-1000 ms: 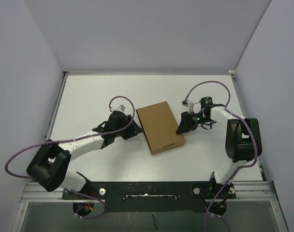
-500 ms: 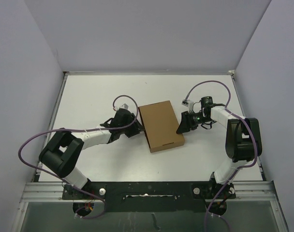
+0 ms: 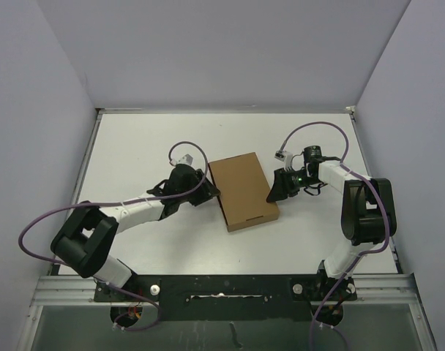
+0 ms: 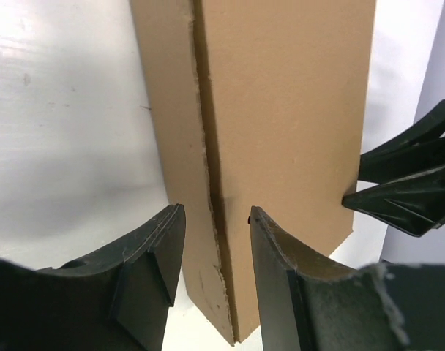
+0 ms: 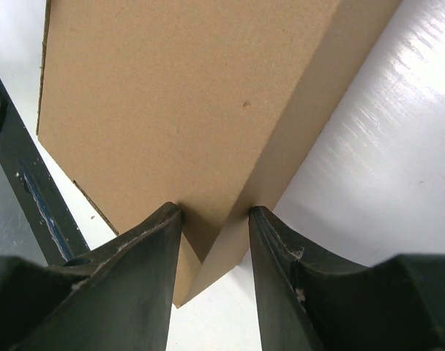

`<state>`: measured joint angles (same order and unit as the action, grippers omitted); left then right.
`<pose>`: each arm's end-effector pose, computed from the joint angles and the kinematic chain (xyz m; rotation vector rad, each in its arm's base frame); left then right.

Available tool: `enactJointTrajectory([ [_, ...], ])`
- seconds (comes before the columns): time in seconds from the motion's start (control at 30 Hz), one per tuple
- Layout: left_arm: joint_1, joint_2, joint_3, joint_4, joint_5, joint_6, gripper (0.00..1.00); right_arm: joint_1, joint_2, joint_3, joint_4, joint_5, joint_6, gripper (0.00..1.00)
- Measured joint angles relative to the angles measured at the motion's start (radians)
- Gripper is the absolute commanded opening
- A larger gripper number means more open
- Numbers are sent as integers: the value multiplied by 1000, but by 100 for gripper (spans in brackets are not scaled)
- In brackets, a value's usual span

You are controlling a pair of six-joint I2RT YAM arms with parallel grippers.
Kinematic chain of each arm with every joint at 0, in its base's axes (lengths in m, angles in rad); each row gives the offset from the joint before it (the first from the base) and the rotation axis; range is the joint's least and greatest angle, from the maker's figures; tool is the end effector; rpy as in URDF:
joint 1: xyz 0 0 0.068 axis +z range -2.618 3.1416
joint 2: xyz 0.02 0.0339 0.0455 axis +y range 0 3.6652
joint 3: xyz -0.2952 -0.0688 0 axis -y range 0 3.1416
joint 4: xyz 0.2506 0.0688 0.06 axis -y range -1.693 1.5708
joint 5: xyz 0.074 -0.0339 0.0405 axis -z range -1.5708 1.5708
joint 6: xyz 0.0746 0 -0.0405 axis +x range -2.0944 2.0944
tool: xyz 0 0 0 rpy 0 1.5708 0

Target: Fold the paper box

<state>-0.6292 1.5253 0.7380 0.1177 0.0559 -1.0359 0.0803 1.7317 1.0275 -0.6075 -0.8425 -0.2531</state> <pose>0.2743 -0.2049 0.1810 -0.4566 2.3763 -0.9113 0.3233 0.0819 0.1688 -0.5803 2.5352 1.1298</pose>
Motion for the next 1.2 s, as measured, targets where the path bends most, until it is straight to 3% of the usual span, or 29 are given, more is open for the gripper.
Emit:
enactJointTrajectory([
  [0.43, -11, 37, 49, 20, 7, 7, 33, 0, 0, 0, 0, 0, -1, 40],
  [0.57, -10, 90, 84, 10, 12, 24, 27, 0, 0, 0, 0, 0, -1, 39],
  [0.67, -7, 111, 95, 2, 11, 34, 15, 0, 0, 1, 0, 1, -1, 39],
  [0.77, -4, 111, 98, 2, 13, 40, 13, 0, 0, 1, 0, 2, -1, 39],
  [1.07, -3, 98, 93, 21, 33, 92, 45, -3, 0, 3, -3, 1, -1, 42],
  [1.2, 2, 7, 45, 30, 35, 137, 55, -14, 0, 3, -5, -12, -3, 49],
])
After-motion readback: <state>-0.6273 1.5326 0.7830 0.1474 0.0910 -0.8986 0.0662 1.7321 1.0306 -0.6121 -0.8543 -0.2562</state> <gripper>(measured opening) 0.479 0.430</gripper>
